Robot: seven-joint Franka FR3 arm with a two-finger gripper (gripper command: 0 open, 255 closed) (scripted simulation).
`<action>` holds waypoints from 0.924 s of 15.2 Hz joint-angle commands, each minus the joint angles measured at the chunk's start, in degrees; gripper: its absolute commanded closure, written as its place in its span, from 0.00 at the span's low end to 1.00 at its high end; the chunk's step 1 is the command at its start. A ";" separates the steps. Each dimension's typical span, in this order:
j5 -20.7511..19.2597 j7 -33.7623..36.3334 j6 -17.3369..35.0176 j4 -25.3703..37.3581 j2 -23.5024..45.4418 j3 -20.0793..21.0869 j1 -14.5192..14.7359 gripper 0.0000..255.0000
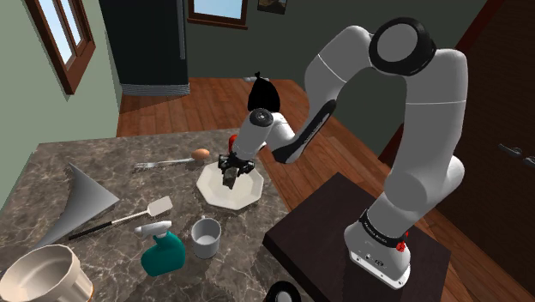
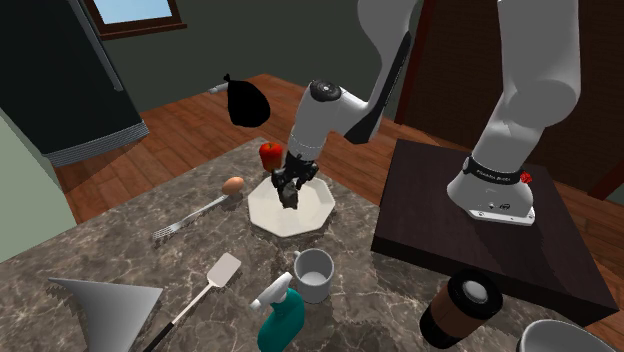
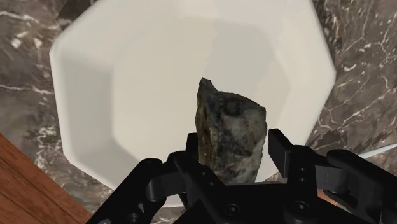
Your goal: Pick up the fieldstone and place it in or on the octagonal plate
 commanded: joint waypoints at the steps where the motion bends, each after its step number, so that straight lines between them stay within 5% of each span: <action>1: -1.65 1.30 0.17 -0.05 1.18 -0.92 0.59 1.00; 7: -1.64 1.29 0.18 -0.05 1.17 -0.95 0.62 1.00; 8: -1.77 1.39 0.22 -0.04 1.21 -1.02 0.63 0.00; 13: -1.64 1.29 0.18 -0.05 1.17 -0.95 0.62 0.00; 14: 1.06 -0.80 0.06 -1.80 -1.15 0.54 -0.59 0.00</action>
